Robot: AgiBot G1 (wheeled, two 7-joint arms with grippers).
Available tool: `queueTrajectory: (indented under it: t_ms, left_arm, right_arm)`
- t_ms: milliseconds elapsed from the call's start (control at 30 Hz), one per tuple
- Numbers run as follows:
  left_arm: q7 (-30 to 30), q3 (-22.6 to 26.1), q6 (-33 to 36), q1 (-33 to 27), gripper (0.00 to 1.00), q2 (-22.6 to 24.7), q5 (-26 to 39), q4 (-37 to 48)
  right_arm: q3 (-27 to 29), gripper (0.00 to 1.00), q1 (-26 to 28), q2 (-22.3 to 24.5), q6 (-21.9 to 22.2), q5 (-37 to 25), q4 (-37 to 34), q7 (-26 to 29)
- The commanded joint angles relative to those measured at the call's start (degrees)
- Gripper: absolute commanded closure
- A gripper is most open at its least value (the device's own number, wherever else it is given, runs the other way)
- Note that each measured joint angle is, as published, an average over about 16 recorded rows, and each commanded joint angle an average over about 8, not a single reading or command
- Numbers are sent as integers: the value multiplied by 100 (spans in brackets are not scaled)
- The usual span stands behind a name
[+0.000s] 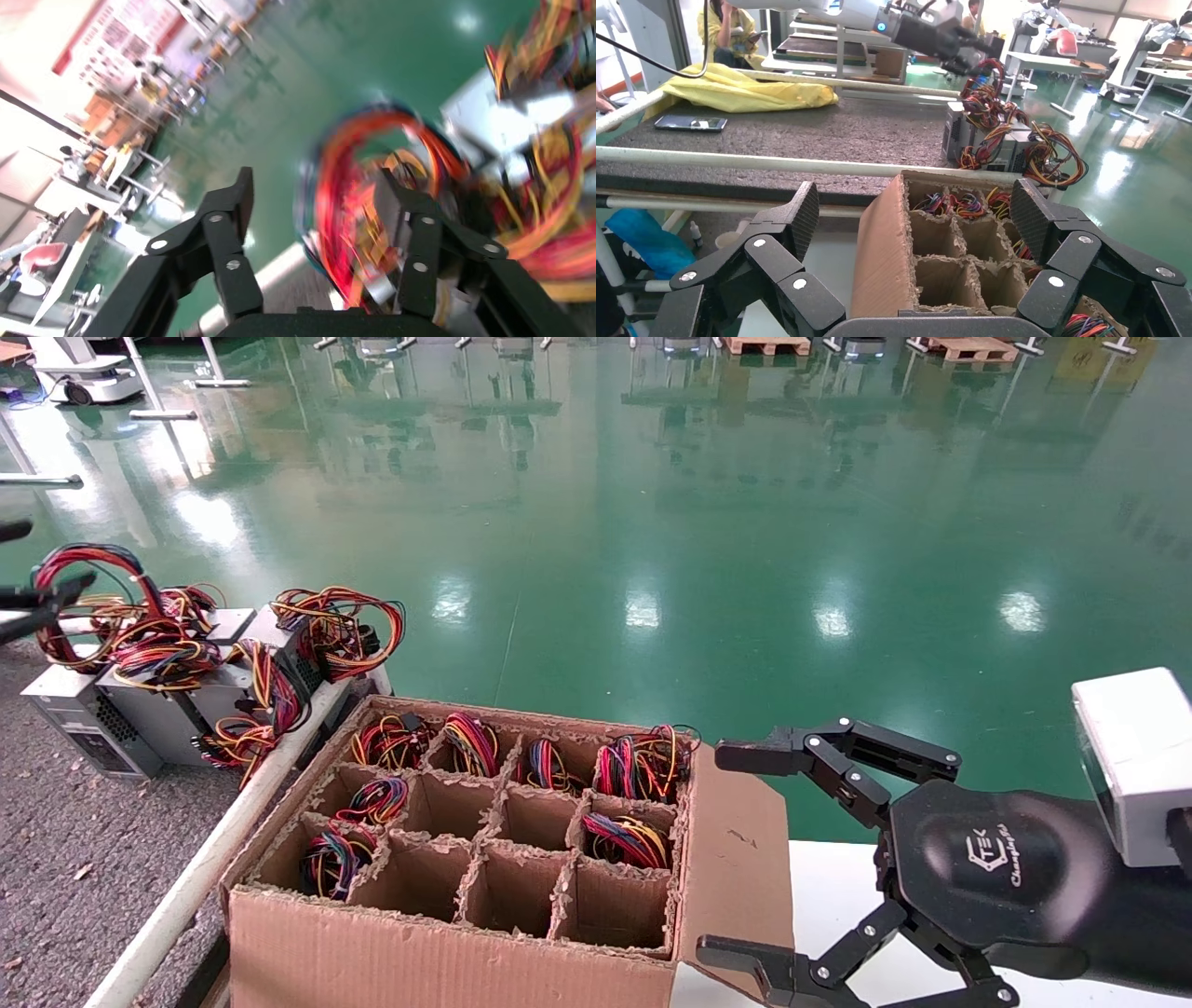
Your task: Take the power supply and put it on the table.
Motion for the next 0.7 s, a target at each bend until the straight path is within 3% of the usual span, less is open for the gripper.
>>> queueTrajectory:
  t_ms: [33, 433, 700]
  left_arm:
    - [11, 83, -25, -16, 0, -8, 119, -17]
    - [-463, 455, 533, -572, 0, -168, 655, -171]
    - [-1408, 405, 880, -1156, 0, -93, 581, -25]
  right_arm:
    - [0, 0, 0, 0, 0, 0, 0, 0]
    - [-1, 0, 0, 0, 0, 0, 0, 0]
    - [-1, 0, 0, 0, 0, 1, -1, 0]
